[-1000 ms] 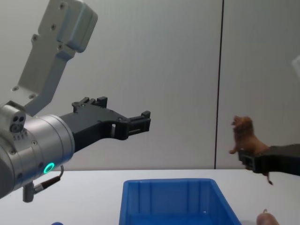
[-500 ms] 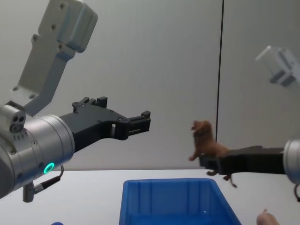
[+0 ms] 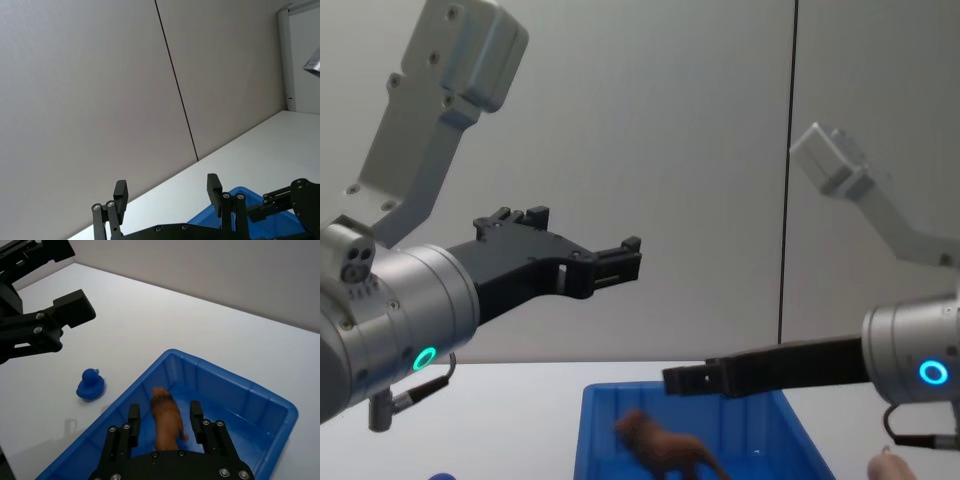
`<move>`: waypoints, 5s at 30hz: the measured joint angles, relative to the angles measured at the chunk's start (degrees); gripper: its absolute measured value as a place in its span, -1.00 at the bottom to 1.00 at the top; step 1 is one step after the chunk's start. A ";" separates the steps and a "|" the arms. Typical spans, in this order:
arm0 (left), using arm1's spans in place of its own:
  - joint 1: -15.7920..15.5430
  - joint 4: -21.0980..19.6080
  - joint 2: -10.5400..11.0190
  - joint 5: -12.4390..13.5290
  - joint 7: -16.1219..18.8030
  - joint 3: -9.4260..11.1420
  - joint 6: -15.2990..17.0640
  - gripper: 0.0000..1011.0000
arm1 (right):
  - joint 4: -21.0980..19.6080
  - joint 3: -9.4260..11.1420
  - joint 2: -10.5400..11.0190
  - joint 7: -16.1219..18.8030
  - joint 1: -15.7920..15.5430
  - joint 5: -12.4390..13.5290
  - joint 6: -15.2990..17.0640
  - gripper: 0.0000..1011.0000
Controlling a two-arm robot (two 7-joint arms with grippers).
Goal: Pick up the two dolls from the table and place them into the box.
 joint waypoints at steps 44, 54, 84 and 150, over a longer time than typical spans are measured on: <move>0.00 0.00 0.00 0.00 0.00 0.00 0.00 0.98 | -13.42 6.65 9.09 -10.15 -12.94 9.66 -12.88 0.98; 0.00 0.00 0.00 0.00 0.00 0.00 0.00 0.98 | -19.82 8.02 12.45 -14.83 -22.16 12.06 -17.57 0.98; 0.00 0.00 0.00 0.00 0.00 0.00 0.00 0.98 | -22.69 8.79 11.51 -27.70 -25.60 15.29 -8.05 0.98; 0.00 0.00 0.00 0.00 0.00 0.00 0.00 0.98 | -1.31 3.41 1.87 -28.44 -10.53 6.20 0.50 0.39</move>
